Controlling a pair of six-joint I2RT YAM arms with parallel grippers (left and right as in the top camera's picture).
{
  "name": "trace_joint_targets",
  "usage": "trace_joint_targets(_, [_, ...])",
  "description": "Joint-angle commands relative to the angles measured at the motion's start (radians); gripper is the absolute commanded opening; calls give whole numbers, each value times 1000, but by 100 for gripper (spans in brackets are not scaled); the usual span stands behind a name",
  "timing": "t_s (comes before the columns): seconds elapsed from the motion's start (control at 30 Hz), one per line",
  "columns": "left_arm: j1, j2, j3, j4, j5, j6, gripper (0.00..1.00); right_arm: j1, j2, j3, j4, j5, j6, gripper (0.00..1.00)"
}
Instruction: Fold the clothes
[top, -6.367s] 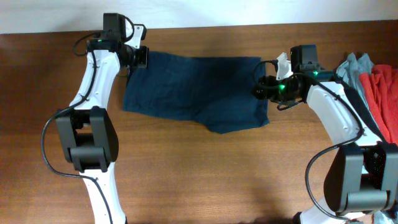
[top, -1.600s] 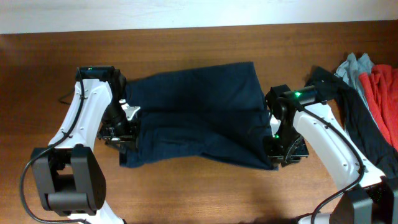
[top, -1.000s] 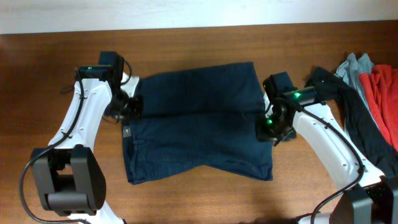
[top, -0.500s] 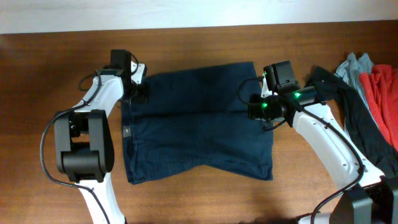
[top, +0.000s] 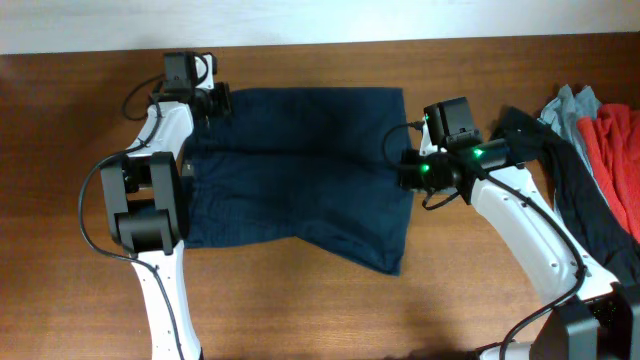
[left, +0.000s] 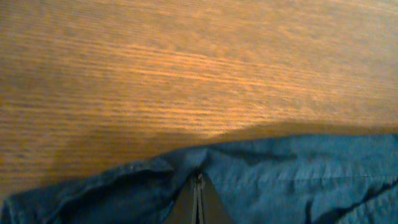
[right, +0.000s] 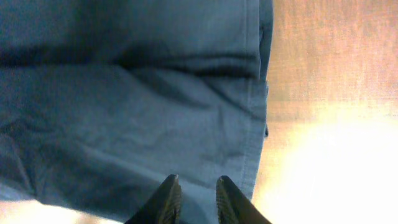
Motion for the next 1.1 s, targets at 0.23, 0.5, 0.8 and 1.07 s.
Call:
trace_joint_targets(0.23, [23,42,622,-814,17,120,44,5,102,3,-74,3,-24,77])
trace_joint_targets(0.5, [60,36,763,-1299,-3,90,1,5,98,3,-187,1,-74,81])
trace_joint_targets(0.8, [59,-211,487,-1299,-183,11,1,5,98,3,-336,2,-131,83])
trace_joint_targets(1.07, [66,-584,-247,-1111,-264,-117,15,5,98,3,-337,1,-131,86])
